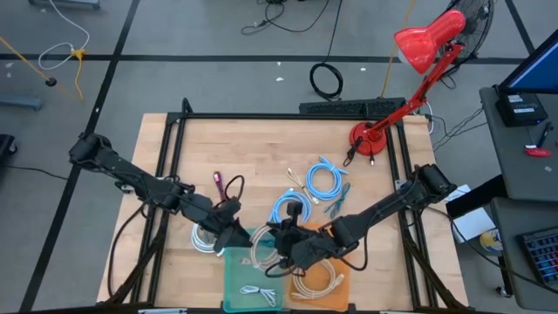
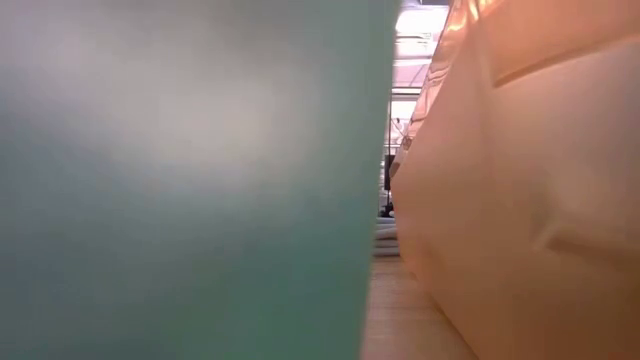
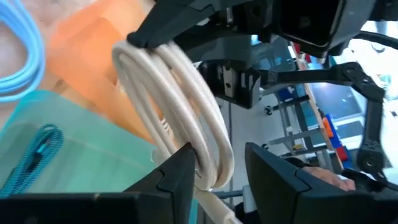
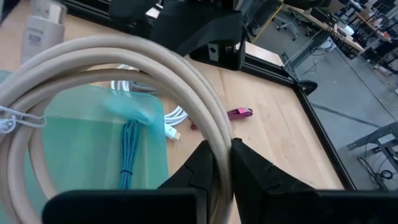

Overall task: Pick & Place USB Port
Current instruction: Put the gray video cable into the orange bin

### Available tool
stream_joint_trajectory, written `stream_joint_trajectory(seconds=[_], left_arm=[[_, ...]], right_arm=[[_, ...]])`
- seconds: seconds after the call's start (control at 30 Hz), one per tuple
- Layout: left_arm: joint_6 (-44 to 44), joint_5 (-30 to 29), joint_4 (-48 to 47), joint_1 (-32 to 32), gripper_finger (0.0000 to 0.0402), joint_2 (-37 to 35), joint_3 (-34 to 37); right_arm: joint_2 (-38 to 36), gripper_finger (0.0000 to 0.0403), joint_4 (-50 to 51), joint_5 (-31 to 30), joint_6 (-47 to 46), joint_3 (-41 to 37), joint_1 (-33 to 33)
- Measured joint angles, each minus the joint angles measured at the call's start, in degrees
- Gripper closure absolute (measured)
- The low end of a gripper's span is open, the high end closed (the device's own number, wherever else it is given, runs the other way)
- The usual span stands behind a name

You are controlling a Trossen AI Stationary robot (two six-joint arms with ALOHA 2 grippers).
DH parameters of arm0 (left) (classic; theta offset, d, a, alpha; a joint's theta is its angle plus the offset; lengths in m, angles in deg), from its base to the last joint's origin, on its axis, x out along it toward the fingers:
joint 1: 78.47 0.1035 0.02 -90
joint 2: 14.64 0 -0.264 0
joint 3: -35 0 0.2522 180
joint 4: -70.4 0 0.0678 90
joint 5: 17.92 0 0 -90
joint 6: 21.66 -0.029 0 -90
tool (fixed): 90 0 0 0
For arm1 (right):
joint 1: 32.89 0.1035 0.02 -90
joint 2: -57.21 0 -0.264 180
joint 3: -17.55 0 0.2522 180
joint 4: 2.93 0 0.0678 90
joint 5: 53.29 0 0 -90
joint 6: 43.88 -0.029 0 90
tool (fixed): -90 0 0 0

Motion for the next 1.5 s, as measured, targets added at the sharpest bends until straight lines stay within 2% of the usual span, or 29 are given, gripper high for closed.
stream_joint_trajectory(seconds=[0.33,0.63,0.77,0.93,1.2,1.4,1.5], left_arm=[[1.07,-1.05,-3.52,0.69,0.0215,0.75,-0.04],[1.63,-2.17,-4.76,2.54,0.0214,0.75,-0.02],[2.89,-2.17,-9.06,3.30,0.0253,0.72,-0.04],[1.52,-2.32,-10.08,3.41,0.0361,0.70,-0.04],[-1.70,-2.98,-15.73,2.43,0.0365,0.72,0.02],[-2.65,-4.66,-22.39,-0.75,0.0365,-0.87,0.07],[-2.96,-8.49,-25.14,-3.24,0.0365,-4.16,0.07]], right_arm=[[0.71,0.0377,-0.50,-0.89,-2.01,0.04,-1.96],[0.87,0.0377,0.46,1.22,-3.08,0.02,-2.65],[0.87,0.0377,0.69,1.24,-3.06,0.02,-2.63],[0.90,0.0371,0.69,1.38,-3.06,-0.02,-2.65],[0.90,0.0299,-2.21,1.45,-3.83,-0.02,-2.04],[0.90,0.0290,-3.56,1.51,-3.85,0.02,-2.04],[0.90,0.0295,-3.58,1.51,-3.82,0.02,-2.04]])
